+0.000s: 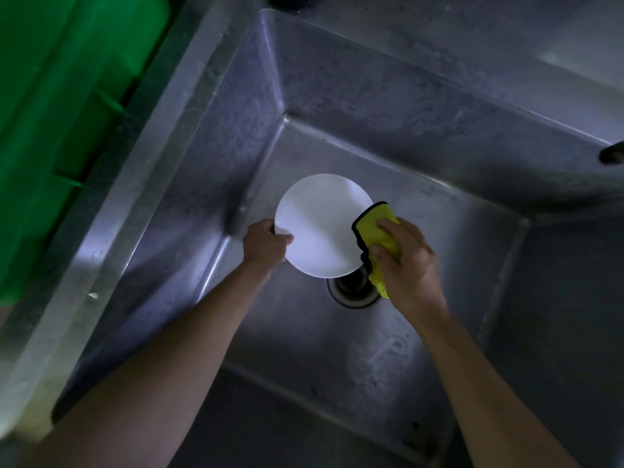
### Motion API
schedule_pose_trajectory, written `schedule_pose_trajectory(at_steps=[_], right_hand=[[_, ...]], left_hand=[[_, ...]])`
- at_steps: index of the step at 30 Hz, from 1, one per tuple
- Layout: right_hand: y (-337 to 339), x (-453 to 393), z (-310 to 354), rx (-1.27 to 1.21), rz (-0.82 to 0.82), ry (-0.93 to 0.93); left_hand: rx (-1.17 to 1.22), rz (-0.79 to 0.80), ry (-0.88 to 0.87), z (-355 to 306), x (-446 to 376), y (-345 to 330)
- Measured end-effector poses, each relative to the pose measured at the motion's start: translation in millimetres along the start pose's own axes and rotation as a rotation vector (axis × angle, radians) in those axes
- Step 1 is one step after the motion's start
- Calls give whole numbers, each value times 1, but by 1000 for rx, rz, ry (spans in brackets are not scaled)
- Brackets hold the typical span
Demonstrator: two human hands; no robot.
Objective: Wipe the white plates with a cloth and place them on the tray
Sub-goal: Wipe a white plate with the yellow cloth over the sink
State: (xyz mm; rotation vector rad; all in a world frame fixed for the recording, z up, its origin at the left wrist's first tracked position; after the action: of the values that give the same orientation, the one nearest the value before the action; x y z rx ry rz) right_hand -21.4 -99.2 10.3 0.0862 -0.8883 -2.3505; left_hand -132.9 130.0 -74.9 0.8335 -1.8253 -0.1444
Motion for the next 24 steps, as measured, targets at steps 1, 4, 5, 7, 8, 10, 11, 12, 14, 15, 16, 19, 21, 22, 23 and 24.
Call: schedule_pose_trajectory(at_steps=[1,4,5,7,8,10,11,12,14,15,16,19,21,22,23,24], right_hand=[[1,2,-1,2,-1,3],[5,8,-3,-7,-14,-15],[5,10,-4,-8,-19,-25],[5,16,-6,-12,-30,-45],[5,19,-6,-18,-38,-55],[5,26,-8,-37,-61,-78],[6,31,-8,-45,-72,-90],[6,35,-8,-52,-79,-99],[5,45,-8,-62,-81,-110],[4,49,-7,-66,-78,-111],[4,53,-6,-71,-74,-110],[3,64,0,-94,-52,-115],[1,70,8,-140,-26,-104],[-1,73,12,-153,-12,-91],[-2,75,17,-146,1,-73],[-4,76,22,-125,16,-54]], left_hand=[[5,4,4,0,3,0],[64,35,24,1,11,1],[95,53,31,1,14,1],[153,91,38,0,22,0],[178,116,42,0,26,-1],[221,168,47,0,35,-4],[240,193,46,0,40,-5],[257,214,40,1,44,-6],[288,244,18,3,51,-6],[299,253,11,5,55,-6],[303,265,7,6,59,-5],[302,351,-2,11,71,-4],[319,399,24,13,77,-2],[315,415,31,14,80,-1],[303,428,29,14,84,0],[291,441,26,14,88,2]])
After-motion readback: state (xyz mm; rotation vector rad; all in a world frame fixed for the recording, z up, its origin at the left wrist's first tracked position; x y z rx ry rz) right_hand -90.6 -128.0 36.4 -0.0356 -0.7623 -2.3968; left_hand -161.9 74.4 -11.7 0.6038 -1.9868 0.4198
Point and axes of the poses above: each hand's wrist, its own x-axis away from the middle knuckle, its own y-axis out of the back of the hand, z = x × y, the point moved 3 cm from there along -x, towards the middle knuckle, and after that the axes turned 12 degrees about y, right-handed, at the moved point
